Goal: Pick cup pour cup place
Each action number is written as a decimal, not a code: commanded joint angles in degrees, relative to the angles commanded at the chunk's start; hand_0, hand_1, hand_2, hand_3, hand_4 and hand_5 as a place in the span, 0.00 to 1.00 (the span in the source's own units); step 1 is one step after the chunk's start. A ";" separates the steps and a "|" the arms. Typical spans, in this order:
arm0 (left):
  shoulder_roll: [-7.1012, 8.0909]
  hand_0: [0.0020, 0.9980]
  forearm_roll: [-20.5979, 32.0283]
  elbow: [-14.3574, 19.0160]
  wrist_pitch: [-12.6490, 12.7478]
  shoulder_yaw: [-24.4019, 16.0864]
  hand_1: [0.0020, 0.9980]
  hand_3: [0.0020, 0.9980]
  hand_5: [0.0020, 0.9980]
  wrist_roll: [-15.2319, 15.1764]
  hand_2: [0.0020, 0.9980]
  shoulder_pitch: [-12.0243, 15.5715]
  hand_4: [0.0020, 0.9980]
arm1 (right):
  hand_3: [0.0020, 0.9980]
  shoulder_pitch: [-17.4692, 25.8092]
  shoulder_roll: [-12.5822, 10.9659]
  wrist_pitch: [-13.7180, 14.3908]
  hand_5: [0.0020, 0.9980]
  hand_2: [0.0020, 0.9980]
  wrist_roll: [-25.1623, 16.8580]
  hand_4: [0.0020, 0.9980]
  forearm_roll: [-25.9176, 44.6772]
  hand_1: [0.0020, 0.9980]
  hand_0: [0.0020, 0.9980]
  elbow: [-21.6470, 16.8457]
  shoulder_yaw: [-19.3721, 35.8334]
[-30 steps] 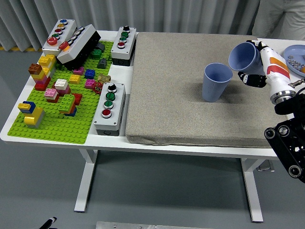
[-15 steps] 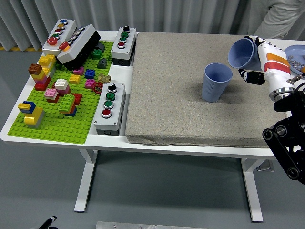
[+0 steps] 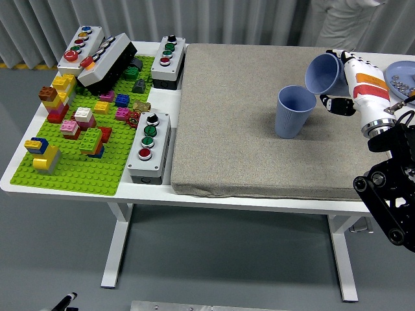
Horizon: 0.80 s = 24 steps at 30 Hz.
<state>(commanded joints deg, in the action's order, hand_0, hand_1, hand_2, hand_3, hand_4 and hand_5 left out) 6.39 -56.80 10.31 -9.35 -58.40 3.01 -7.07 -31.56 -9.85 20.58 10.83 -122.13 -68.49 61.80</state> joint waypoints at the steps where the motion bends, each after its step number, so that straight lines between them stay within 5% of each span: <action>1: -0.01 0.87 0.03 0.00 0.02 -0.03 0.84 0.80 1.00 0.00 0.90 0.00 0.65 | 0.68 -0.04 -0.14 -0.04 0.11 0.59 0.17 0.76 -0.35 0.68 0.81 -0.12 -0.21; 24: 0.06 0.87 0.17 0.00 0.02 0.01 0.84 0.80 1.00 0.09 0.90 0.23 0.65 | 0.68 -1.60 -2.78 -0.45 0.11 0.59 2.80 0.76 -2.45 0.68 0.81 -1.37 -6.01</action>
<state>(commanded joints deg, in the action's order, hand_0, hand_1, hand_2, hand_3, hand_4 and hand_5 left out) 6.45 -56.63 10.31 -9.33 -58.39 3.11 -6.84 -33.17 -12.63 20.13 13.63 -124.58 -69.87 55.79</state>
